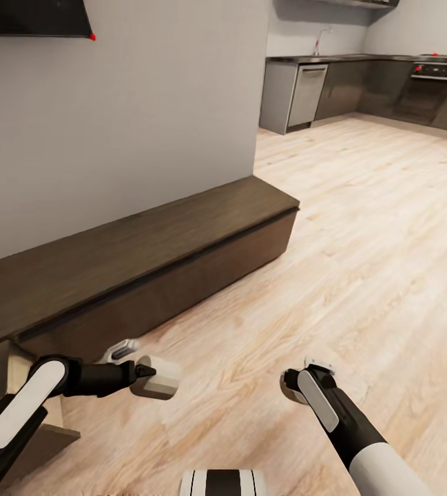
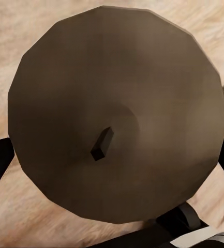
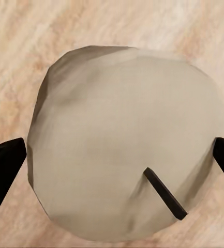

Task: Place each of the two pumpkins and all three candles from the living room inside a cabinet in the living room (use any cabinet), then make sure every cabinet is closed, and position the cauldron so it is next to a table in the living room.

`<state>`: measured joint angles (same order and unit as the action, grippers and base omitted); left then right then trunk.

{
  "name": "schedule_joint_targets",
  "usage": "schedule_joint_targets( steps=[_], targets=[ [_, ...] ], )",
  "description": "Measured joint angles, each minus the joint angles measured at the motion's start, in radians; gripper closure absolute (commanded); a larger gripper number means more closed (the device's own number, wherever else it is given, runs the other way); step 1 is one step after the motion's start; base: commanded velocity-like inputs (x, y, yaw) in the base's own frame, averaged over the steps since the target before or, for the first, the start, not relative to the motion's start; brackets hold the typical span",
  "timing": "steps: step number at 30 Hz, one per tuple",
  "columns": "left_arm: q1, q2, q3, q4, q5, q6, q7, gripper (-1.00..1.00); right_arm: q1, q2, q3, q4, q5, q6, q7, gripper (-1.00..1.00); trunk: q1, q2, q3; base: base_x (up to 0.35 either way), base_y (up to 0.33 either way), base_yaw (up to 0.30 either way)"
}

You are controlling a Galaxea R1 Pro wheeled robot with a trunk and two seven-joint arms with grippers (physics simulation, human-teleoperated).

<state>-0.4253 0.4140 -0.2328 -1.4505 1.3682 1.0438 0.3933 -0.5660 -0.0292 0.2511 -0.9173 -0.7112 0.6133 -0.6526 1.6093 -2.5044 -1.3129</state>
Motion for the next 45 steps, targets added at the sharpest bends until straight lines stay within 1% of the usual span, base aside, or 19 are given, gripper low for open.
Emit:
schedule_joint_targets(
  steps=[2, 4, 6, 15, 20, 27, 34, 40, 45],
  targets=[
    [0.000, -0.007, -0.015, 0.000, 0.004, 0.000, 0.000, 1.00, 0.000, 0.000, 0.000, -0.001, -0.001, -0.001, 0.000, 1.00, -0.001, 0.000, 0.008, -0.270, 0.000, 0.175],
    [0.000, -0.011, -0.027, -0.001, -0.002, 0.000, 0.000, 1.00, 0.000, 0.000, 0.000, -0.001, -0.001, -0.002, 0.000, 1.00, -0.001, 0.001, 0.015, -0.318, 0.000, 0.057],
    [0.000, -0.012, -0.032, -0.001, -0.002, 0.000, 0.000, 1.00, 0.000, 0.000, -0.001, -0.001, -0.001, -0.003, 0.000, 1.00, -0.002, 0.001, 0.023, -0.334, 0.000, 0.019],
    [0.000, -0.013, -0.034, -0.001, -0.002, 0.000, 0.000, 1.00, 0.000, 0.000, -0.001, -0.001, -0.001, -0.003, 0.000, 1.00, -0.006, 0.004, 0.058, -0.340, 0.000, 0.009],
    [0.000, -0.013, -0.034, -0.001, -0.003, 0.000, 0.000, 1.00, 0.000, 0.000, -0.001, -0.001, -0.001, -0.003, 0.000, 1.00, -0.009, 0.005, 0.077, -0.341, 0.000, 0.160],
    [0.000, -0.013, -0.034, -0.001, -0.003, 0.000, 0.000, 1.00, 0.000, 0.000, 0.000, 0.000, -0.002, -0.004, 0.000, 1.00, -0.035, 0.054, 0.099, -0.292, 0.000, 0.269],
    [0.000, -0.012, -0.032, -0.002, -0.003, 0.001, 0.000, 1.00, 0.000, 0.000, 0.000, 0.000, -0.001, -0.003, 0.000, 1.00, -0.063, 0.102, 0.121, -0.038, 0.002, 0.281],
    [0.000, -0.011, -0.026, -0.002, -0.005, 0.002, 0.000, 1.00, 0.000, 0.000, 0.001, 0.000, -0.003, -0.004, 0.000, 1.00, -0.085, 0.145, 0.140, -0.140, 0.097, 0.282],
    [0.000, -0.009, -0.026, -0.001, -0.004, 0.001, -0.003, 1.00, 0.000, 0.000, 0.002, 0.000, -0.002, -0.004, 0.000, 1.00, -0.086, 0.145, 0.140, -0.018, 0.014, 0.284]
  ],
)
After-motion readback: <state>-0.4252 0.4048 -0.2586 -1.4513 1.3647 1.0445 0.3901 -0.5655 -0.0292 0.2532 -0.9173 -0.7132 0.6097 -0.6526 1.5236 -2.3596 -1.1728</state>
